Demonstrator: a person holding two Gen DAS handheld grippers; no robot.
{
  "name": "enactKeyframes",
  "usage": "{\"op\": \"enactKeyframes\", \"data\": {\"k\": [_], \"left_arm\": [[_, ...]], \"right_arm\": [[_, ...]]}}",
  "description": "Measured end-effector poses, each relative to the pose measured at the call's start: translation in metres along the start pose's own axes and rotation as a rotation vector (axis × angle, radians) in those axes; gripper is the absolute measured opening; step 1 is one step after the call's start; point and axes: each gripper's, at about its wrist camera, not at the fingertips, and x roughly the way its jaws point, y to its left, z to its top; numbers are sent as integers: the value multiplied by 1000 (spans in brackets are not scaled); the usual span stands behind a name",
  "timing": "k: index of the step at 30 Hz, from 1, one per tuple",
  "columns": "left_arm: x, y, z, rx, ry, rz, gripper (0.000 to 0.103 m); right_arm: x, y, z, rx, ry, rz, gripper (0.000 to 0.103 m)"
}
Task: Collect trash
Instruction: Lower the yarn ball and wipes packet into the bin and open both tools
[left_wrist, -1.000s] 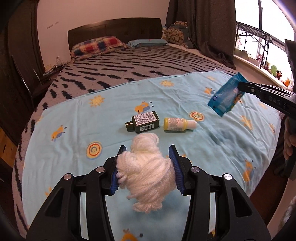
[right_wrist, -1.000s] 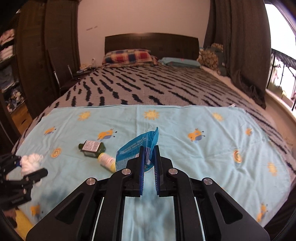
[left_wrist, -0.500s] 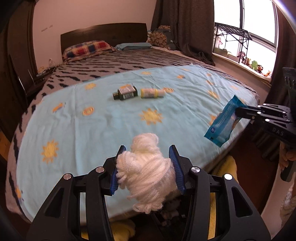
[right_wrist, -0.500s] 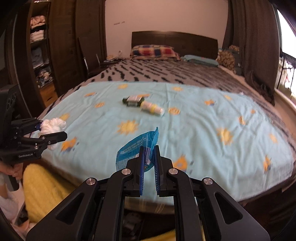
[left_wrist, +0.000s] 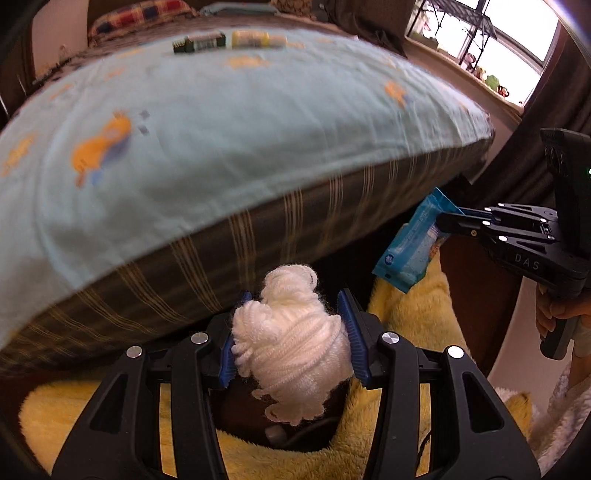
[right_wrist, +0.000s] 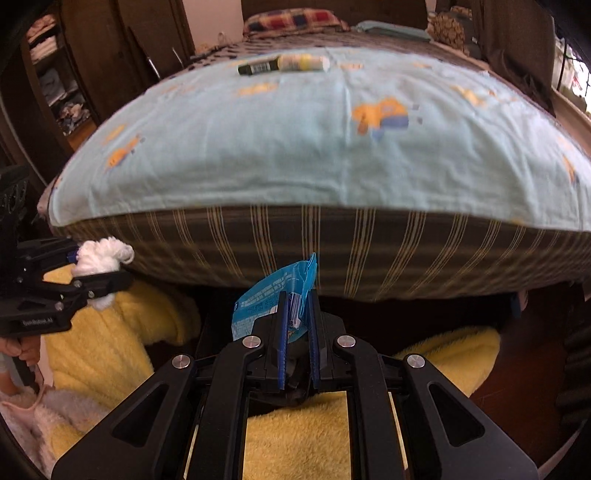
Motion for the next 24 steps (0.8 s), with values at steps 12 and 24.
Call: {"op": "enactKeyframes", "data": {"k": [12, 24], "left_arm": [[85, 15, -19, -37, 173, -15, 45], [119, 12, -24, -29, 230, -7, 49]], "right_arm": [[72, 1, -28, 56, 154, -6, 11], [106, 2, -33, 89, 194, -27, 14]]}}
